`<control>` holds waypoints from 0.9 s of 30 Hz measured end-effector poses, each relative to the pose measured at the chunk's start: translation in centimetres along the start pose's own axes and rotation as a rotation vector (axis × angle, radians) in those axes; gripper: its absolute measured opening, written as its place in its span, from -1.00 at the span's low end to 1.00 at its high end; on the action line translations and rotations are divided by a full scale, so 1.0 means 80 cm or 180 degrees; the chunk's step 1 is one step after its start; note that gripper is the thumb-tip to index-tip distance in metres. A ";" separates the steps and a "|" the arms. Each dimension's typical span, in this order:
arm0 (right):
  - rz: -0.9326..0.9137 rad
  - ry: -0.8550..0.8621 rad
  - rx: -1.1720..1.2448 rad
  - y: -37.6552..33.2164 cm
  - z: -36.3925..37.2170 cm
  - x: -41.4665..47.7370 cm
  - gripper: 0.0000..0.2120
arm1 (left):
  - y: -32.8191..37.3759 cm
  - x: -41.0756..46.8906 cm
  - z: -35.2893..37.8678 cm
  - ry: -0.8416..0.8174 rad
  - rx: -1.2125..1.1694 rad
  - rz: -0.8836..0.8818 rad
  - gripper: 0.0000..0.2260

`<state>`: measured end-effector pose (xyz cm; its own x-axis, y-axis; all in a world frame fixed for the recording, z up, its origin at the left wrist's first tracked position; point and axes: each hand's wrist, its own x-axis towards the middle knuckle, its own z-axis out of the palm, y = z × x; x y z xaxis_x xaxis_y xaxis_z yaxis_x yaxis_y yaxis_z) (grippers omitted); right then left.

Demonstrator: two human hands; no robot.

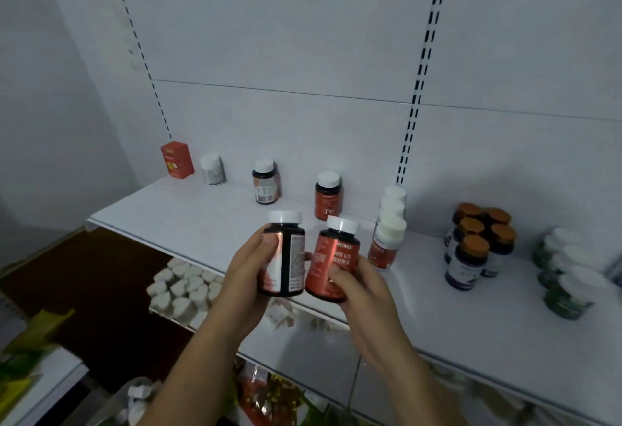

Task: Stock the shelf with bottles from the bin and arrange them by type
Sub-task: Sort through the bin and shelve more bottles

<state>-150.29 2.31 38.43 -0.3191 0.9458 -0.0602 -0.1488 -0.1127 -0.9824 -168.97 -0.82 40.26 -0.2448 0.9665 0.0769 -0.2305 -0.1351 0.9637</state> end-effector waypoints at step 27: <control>-0.0309 0.1581 -0.1674 0.050 0.084 0.220 -0.43 | -0.031 0.228 -0.162 -0.0402 0.0731 0.0330 -0.47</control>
<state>-162.78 16.50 34.65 0.1537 0.9848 0.0812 0.3544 0.0218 -0.9349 -185.07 14.32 35.99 -0.1333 0.9716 0.1954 0.0127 -0.1955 0.9806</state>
